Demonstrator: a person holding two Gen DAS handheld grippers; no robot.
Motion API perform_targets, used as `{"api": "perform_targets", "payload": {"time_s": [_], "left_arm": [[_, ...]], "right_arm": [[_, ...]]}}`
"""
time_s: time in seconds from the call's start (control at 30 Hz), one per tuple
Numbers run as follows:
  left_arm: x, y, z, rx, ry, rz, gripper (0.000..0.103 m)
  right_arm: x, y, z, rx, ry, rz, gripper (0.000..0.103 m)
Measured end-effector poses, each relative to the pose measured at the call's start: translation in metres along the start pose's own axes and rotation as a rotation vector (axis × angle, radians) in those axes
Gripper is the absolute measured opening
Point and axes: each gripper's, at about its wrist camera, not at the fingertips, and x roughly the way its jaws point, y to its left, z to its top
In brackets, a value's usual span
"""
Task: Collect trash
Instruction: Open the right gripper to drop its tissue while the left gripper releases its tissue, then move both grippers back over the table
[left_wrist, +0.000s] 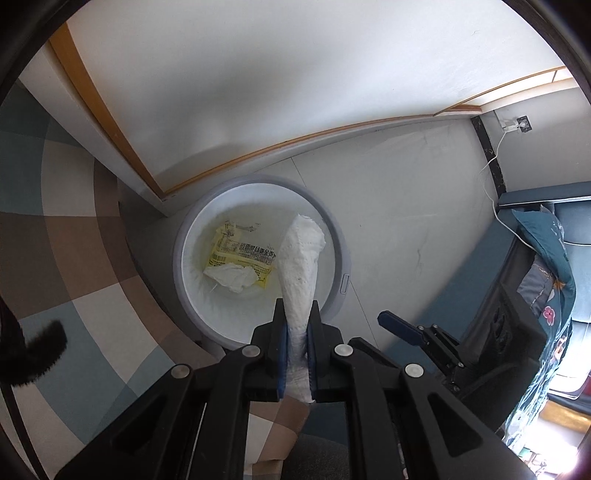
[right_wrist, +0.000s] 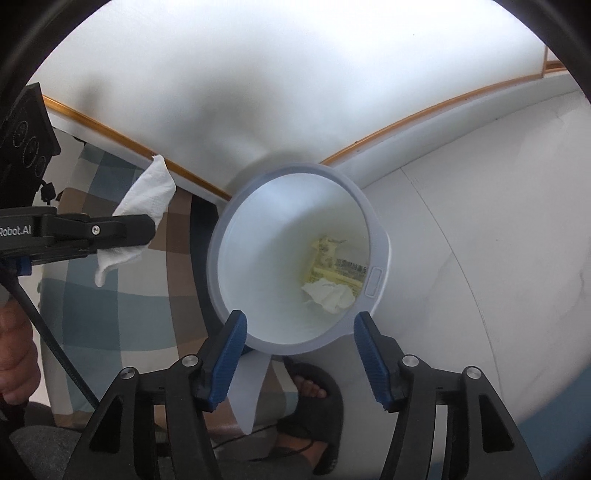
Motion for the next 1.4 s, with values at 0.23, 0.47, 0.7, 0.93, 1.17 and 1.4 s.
{"api": "perform_targets", "payload": {"time_s": [0.23, 0.47, 0.7, 0.93, 1.17, 1.4], "left_arm": [[0.005, 0.001, -0.003, 0.000, 0.036, 0.038, 0.026], [-0.007, 0.000, -0.005, -0.002, -0.004, 0.051, 0.050], [-0.024, -0.002, -0.016, -0.009, -0.060, 0.051, 0.053], [-0.050, -0.005, -0.035, 0.015, -0.188, 0.072, 0.064], [-0.088, 0.000, -0.060, 0.020, -0.343, 0.151, 0.070], [-0.145, 0.015, -0.091, -0.005, -0.527, 0.194, 0.071]], "right_arm": [[-0.022, -0.009, 0.001, 0.044, -0.064, -0.022, 0.069], [-0.031, -0.007, 0.002, 0.052, -0.085, -0.015, 0.073], [-0.048, -0.001, 0.000, 0.051, -0.116, -0.015, 0.078], [-0.067, 0.008, -0.004, 0.047, -0.150, -0.019, 0.083], [-0.106, 0.031, -0.005, 0.006, -0.238, -0.019, 0.083], [-0.162, 0.078, -0.009, -0.076, -0.426, -0.078, 0.083]]}}
